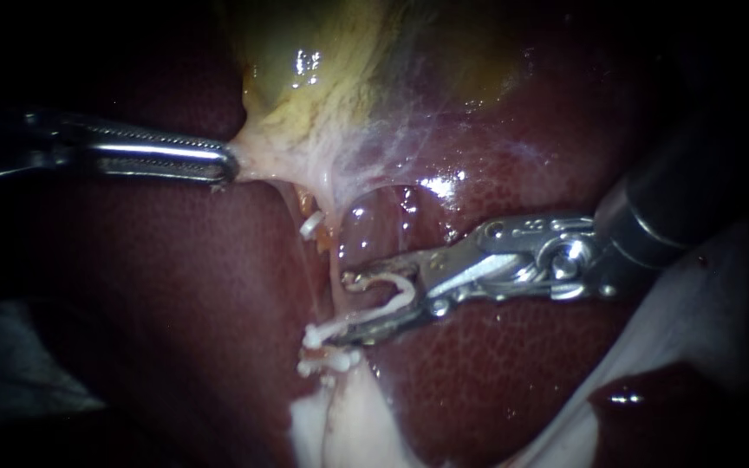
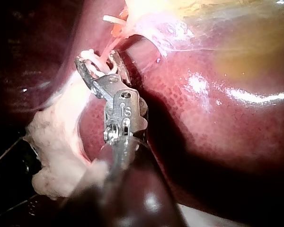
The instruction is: Clipping second clip right tube
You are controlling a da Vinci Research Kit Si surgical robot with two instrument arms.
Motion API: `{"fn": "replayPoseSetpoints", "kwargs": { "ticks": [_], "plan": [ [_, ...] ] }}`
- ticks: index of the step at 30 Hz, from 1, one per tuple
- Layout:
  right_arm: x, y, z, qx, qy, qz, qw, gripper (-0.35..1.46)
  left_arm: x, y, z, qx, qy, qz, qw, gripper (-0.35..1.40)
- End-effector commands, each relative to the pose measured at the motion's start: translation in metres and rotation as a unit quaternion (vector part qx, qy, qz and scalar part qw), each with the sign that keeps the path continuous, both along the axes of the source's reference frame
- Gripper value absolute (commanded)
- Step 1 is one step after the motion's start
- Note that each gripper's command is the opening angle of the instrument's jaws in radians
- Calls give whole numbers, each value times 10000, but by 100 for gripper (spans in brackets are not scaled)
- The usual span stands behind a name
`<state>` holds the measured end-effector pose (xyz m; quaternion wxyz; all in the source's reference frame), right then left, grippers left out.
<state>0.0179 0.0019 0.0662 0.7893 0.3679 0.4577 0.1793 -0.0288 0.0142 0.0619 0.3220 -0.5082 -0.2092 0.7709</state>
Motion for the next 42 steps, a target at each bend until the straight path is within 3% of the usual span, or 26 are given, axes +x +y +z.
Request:
{"fn": "replayPoseSetpoints", "kwargs": {
  "ticks": [1, 7, 13, 28, 35, 42],
  "plan": [
    [2, -1, 2, 67, 50, 29, 10000, 47, 0, 0, 0, 1, 1, -1, 10000, -35],
    [10, 2, 7, 486, 392, 193, 9979, 48, 0, 0, 0, 1, 1, -1, 10000, -35],
    [13, 2, 7, 672, 496, 244, 9962, 48, 0, 0, 0, 0, 1, -2, 10000, -35],
    [17, -12, 33, 724, 434, 261, 9961, 47, -1, 0, 0, -1, 3, -4, 10000, -35],
    [16, -11, 40, 734, 405, 262, 9961, 47, -1, -1, 0, 3, -5, 7, 10000, -35],
    [19, -12, 39, 943, 642, 440, 9925, 47, -1, -1, -1, 3, -4, 4, 10000, -35]
  ]
}}
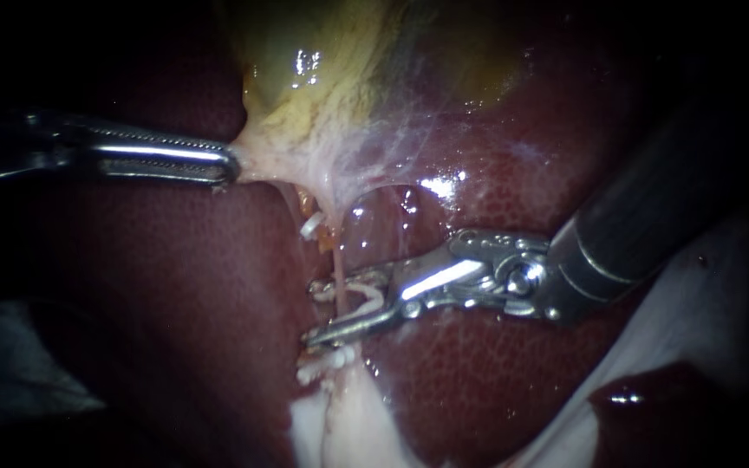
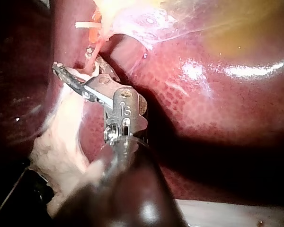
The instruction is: Clipping second clip right tube
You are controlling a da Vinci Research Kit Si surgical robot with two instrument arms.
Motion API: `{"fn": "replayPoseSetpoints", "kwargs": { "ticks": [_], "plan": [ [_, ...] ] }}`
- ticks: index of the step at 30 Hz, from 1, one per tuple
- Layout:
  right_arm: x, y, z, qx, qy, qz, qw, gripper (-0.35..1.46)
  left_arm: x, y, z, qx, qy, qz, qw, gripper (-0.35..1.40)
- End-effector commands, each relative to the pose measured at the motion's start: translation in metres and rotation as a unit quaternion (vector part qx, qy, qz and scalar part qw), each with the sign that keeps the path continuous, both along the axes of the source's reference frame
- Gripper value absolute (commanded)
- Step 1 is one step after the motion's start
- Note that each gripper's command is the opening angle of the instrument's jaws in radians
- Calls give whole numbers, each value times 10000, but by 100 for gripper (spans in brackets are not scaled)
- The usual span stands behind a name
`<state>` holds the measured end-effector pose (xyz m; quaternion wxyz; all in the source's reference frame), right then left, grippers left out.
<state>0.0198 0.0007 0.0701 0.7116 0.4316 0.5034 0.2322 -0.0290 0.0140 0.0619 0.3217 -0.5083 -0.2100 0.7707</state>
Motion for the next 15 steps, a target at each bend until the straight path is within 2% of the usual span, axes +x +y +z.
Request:
{"fn": "replayPoseSetpoints", "kwargs": {
  "ticks": [1, 9, 15],
  "plan": [
    [2, -1, -2, 62, 41, 60, 10000, 47, 0, 0, -1, -2, 2, -1, 10000, -35],
    [9, -5, -11, 368, 396, 59, 9985, 47, -1, 0, -1, -2, 3, -3, 10000, -35],
    [8, -2, -28, 602, 714, -90, 9956, 46, 0, 0, -2, -2, 3, -3, 10000, -35]
  ]
}}
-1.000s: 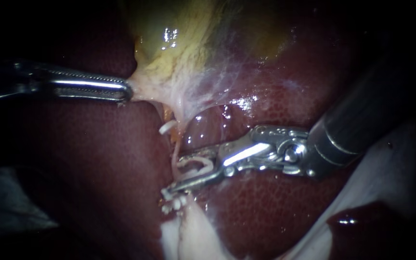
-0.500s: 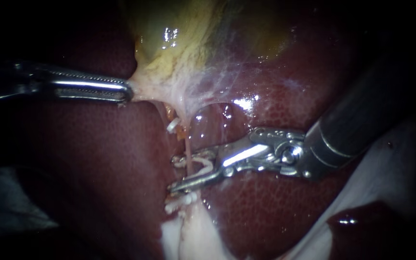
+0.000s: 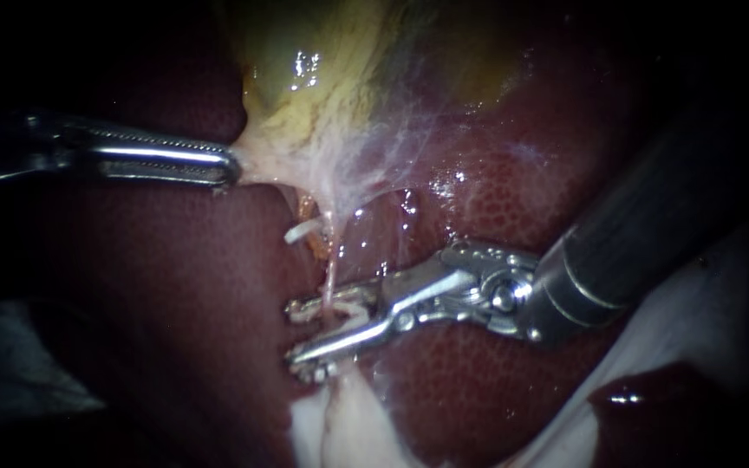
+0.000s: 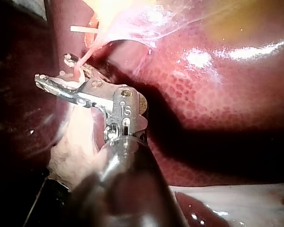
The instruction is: Clipping second clip right tube
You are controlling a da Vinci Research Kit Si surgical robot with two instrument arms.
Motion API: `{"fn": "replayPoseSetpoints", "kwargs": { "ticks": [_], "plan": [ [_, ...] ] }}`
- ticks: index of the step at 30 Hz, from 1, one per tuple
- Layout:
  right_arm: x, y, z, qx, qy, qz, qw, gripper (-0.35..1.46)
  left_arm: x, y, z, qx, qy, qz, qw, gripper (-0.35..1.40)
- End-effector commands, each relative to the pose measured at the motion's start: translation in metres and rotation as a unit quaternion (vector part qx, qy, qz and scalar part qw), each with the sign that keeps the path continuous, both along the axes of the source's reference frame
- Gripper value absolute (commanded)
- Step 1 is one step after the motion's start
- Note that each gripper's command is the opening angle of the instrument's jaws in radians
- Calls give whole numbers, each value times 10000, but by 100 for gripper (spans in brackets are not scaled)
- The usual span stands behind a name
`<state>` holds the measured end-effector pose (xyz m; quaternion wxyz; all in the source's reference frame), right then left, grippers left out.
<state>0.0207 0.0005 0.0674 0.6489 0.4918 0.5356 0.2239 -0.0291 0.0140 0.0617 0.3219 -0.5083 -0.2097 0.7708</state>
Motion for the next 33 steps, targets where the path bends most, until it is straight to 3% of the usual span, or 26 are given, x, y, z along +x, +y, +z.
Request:
{"fn": "replayPoseSetpoints", "kwargs": {
  "ticks": [1, 16, 28, 30, 33],
  "plan": [
    [-1, 1, -2, 28, 15, -18, 10000, 45, 0, 0, 0, 0, 1, 0, 10000, -35],
    [-9, 4, -9, 51, 42, -22, 10000, 24, 0, 0, 0, 0, 1, 0, 10000, -35],
    [-15, 2, -9, 50, 50, -37, 10000, -21, 0, 0, 0, 0, 0, 1, 10000, -35],
    [-16, 1, -9, 49, 52, -42, 10000, -35, 0, 0, 0, 0, 0, 1, 10000, -35],
    [-20, 0, -10, 95, 14, 16, 10000, -35, 0, 0, 0, 0, 0, 1, 10000, -35]
  ]
}}
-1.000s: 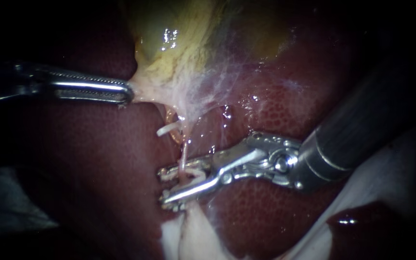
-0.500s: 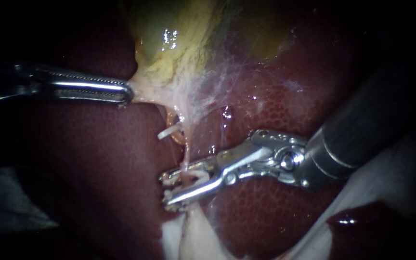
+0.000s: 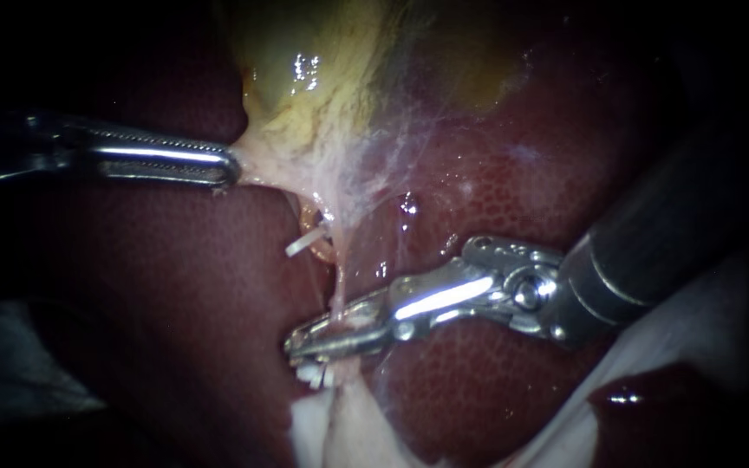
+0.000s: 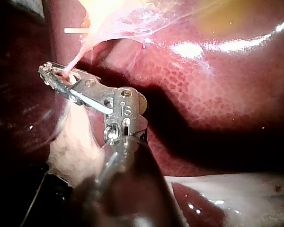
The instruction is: Clipping second clip right tube
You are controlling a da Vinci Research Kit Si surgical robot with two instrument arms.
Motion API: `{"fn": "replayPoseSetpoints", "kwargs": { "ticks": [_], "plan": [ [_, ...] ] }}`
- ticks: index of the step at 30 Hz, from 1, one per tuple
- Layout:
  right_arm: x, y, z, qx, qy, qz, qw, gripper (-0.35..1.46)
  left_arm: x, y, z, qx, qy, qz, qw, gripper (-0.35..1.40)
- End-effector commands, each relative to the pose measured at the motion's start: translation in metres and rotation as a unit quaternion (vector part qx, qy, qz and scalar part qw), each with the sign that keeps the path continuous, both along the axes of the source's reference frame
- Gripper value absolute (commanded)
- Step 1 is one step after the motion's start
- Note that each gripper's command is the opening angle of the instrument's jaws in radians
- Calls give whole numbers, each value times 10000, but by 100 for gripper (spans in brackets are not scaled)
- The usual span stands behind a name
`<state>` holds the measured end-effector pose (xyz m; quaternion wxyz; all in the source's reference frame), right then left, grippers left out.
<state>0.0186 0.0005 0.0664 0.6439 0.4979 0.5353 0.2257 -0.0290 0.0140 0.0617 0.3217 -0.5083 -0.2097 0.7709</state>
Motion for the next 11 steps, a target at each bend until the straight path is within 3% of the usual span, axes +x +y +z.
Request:
{"fn": "replayPoseSetpoints", "kwargs": {
  "ticks": [1, 11],
  "plan": [
    [-1, -1, 0, 8, -45, 25, 10000, -35, 0, 0, 0, 1, 0, -1, 10000, -35],
    [-1, -2, 0, -33, -137, -10, 9999, -35, 0, 0, 1, 1, 0, -1, 10000, -35]
  ]
}}
